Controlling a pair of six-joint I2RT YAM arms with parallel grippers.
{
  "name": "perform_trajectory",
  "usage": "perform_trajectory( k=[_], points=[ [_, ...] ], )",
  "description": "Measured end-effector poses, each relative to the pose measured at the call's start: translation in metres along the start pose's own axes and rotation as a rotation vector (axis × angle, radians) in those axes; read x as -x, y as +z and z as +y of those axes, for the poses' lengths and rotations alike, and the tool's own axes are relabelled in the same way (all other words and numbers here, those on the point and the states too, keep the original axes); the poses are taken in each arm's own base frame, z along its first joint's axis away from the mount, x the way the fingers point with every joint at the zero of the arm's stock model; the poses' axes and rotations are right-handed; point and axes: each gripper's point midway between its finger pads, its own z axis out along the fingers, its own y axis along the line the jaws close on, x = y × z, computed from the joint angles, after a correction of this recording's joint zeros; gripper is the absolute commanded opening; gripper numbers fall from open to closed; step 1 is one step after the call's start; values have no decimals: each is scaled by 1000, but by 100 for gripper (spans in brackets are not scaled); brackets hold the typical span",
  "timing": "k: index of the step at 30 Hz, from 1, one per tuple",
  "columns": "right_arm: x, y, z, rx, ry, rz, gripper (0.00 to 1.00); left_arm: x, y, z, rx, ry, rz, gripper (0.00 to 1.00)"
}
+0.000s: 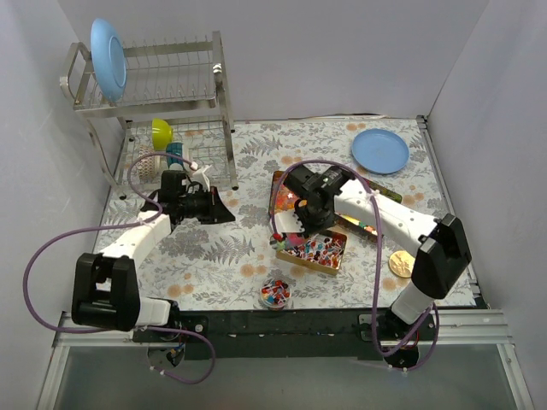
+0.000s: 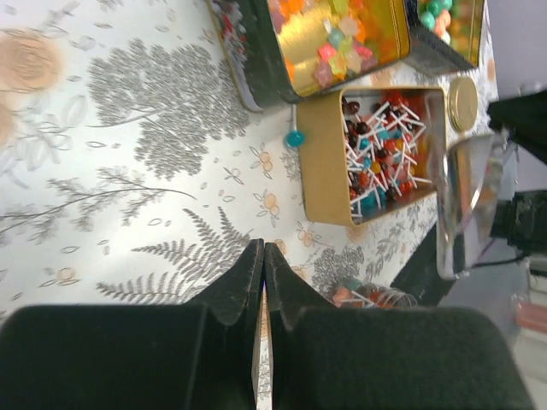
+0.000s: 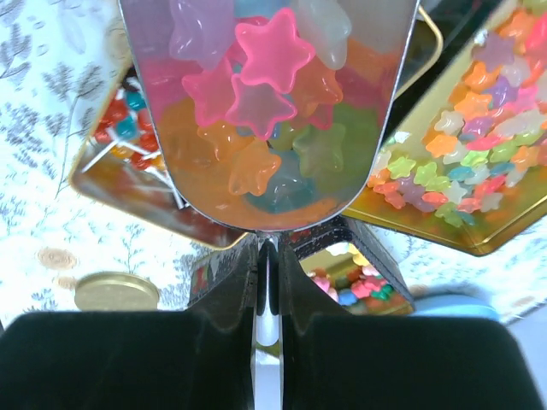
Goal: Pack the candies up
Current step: Adjust the spatula, then place the fake candies in the packing bottle.
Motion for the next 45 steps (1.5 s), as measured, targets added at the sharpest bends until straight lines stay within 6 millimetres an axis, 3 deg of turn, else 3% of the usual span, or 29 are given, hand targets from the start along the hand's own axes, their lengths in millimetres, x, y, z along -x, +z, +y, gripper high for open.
perform_trajectory(
  k=[7,15,23,31,37,45],
  points=[
    [13,-25,24,-48,-139,93,1,14,-22,15,84,10,-103,0],
    [31,-26,60,-16,-282,202,1,21,-29,30,155,3,-140,0],
    [36,-24,74,-42,-363,317,1,24,-40,36,195,11,-190,0],
    [39,-14,69,-68,-399,446,1,25,-43,40,201,-1,-221,1],
    [48,-21,63,-142,-465,516,1,15,-41,44,204,-38,-215,1],
    [59,-32,49,-235,-535,591,1,16,-40,44,200,-57,-226,1]
  ],
)
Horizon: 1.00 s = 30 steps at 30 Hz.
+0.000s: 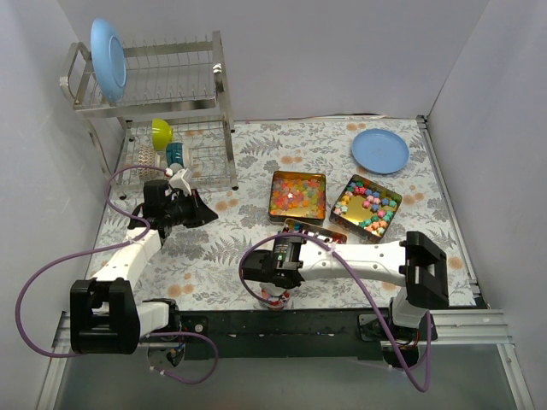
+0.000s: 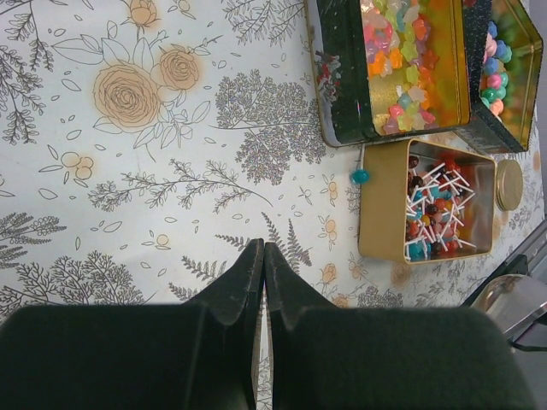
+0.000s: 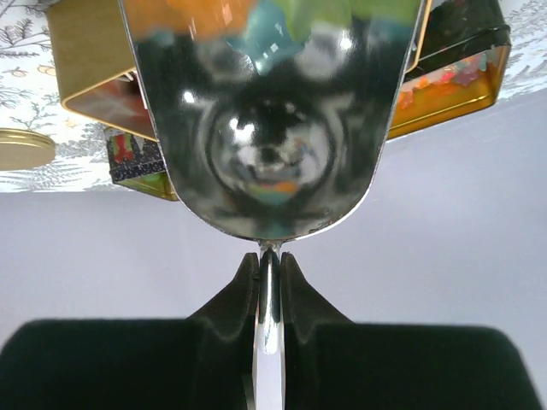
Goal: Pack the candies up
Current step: Place the fake candies in the packing bottle, then place the spatula at the center of the board.
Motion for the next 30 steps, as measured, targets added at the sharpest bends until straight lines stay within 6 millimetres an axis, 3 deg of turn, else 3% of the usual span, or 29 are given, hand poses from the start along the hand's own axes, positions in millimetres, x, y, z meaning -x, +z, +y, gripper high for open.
perform_trajectory(
  k=[10,14,18,21,26,30],
  points=[
    [-1,-8,-6,-51,-35,45,1,0,0,-2,-7,-14,0,1],
    [-3,-9,-6,-56,-29,47,1,0,0,-2,-12,-18,7,6],
    [-16,-8,1,-55,17,34,1,4,1,-5,-21,-16,12,9],
    [-47,2,7,-6,172,10,1,7,1,-7,-32,-10,17,13],
    [-123,41,21,151,705,-55,1,17,4,-15,-66,12,23,23],
    [-180,81,60,268,1208,-105,1,19,12,-33,-121,75,48,34]
  ],
)
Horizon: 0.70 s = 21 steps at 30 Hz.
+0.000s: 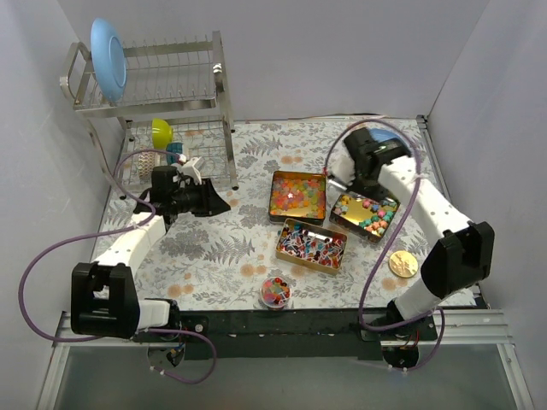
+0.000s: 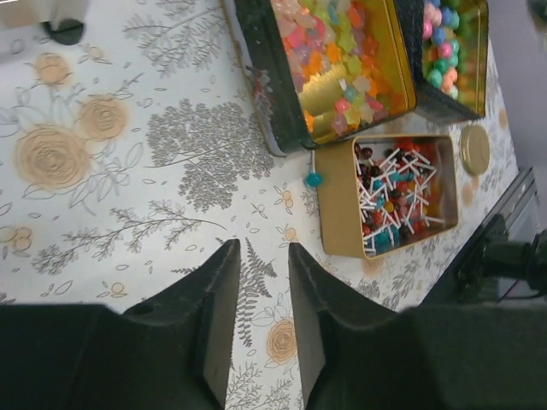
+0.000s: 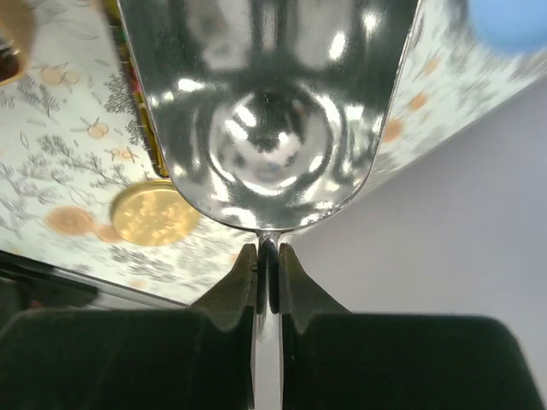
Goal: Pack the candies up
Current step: Place the spatula at the center of the board.
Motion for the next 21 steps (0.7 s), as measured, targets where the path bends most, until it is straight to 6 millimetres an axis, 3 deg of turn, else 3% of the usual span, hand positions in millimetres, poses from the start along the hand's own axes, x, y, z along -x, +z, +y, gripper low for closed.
perform_trajectory(
  k=[4,9,14,16,21],
  points=[
    [-57,26,-24,77,406,-18,1,-16,18,-31,-85,97,89,40],
    [-99,44,-35,149,724,-35,1,-37,38,-61,-172,177,196,44],
    [-133,90,-44,220,895,31,1,-44,56,-48,-147,151,264,50],
    [-142,107,-41,256,918,61,1,-50,62,-39,-124,142,292,58],
    [-149,146,-34,319,910,110,1,-60,70,-21,-68,129,337,60]
  ],
)
